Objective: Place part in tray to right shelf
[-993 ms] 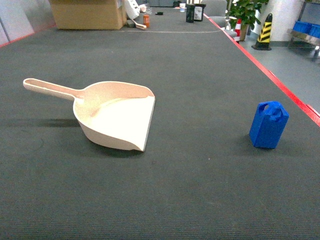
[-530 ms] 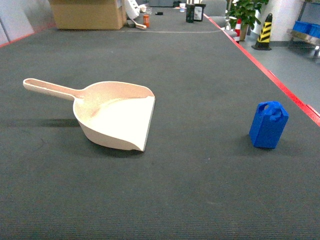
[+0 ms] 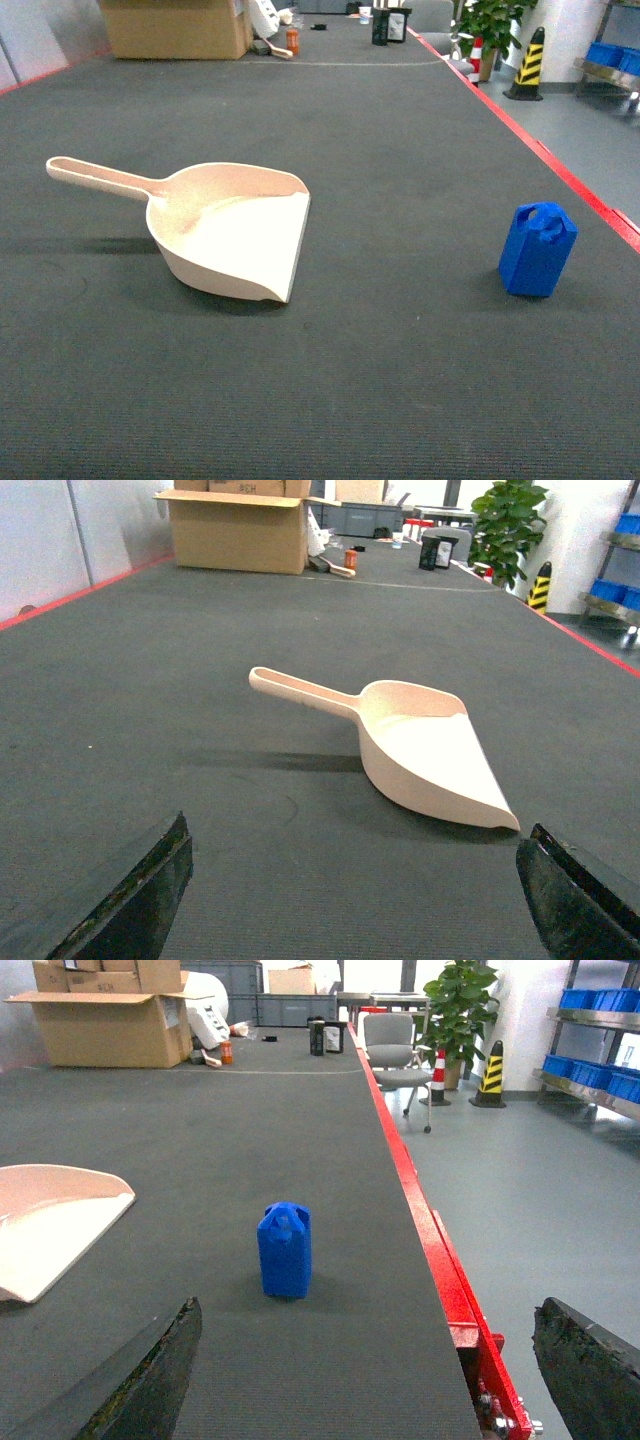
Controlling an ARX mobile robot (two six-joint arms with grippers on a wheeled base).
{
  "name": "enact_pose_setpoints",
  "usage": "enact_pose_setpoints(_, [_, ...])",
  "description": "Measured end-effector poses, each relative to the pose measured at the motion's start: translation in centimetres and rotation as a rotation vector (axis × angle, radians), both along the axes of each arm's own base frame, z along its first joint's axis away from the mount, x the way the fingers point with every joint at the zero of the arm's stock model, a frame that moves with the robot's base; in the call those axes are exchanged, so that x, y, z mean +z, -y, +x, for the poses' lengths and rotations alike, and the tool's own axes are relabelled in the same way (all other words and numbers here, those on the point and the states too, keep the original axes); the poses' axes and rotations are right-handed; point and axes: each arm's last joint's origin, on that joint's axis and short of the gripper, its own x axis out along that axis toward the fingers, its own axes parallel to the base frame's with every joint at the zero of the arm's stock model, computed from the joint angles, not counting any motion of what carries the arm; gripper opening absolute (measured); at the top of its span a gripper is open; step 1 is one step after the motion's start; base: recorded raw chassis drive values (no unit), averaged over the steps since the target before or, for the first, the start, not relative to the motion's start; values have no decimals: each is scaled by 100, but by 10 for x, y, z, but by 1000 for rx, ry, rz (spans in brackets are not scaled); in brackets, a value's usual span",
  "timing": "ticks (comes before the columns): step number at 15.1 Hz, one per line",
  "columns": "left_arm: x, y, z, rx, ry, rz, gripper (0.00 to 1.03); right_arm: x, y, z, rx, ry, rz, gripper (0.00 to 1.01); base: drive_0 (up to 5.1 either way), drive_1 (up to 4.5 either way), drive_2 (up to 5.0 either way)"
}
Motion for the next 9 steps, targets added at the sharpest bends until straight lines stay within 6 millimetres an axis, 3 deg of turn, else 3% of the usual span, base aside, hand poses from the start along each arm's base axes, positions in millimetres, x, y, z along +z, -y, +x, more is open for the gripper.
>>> enact_pose_setpoints(3, [-2, 0, 0, -3, -45, -10, 98, 0, 0, 0, 0, 0, 0, 98, 0, 0, 0])
enact_pose_setpoints(4, [-2, 4, 1, -36, -187, -57, 98, 0, 0, 0, 0, 0, 0, 98, 0, 0, 0])
enact_pose_setpoints(5, [8, 8, 15, -128, -191, -256, 98, 0, 0, 0, 0, 0, 0, 98, 0, 0, 0])
enact_pose_setpoints(7, [15, 10, 43, -186, -188, -453, 98, 0, 0, 0, 0, 0, 0, 98, 0, 0, 0])
enact_pose_setpoints(9, [21, 6, 96, -179, -172, -633, 98, 0, 0, 0, 0, 0, 0, 98, 0, 0, 0])
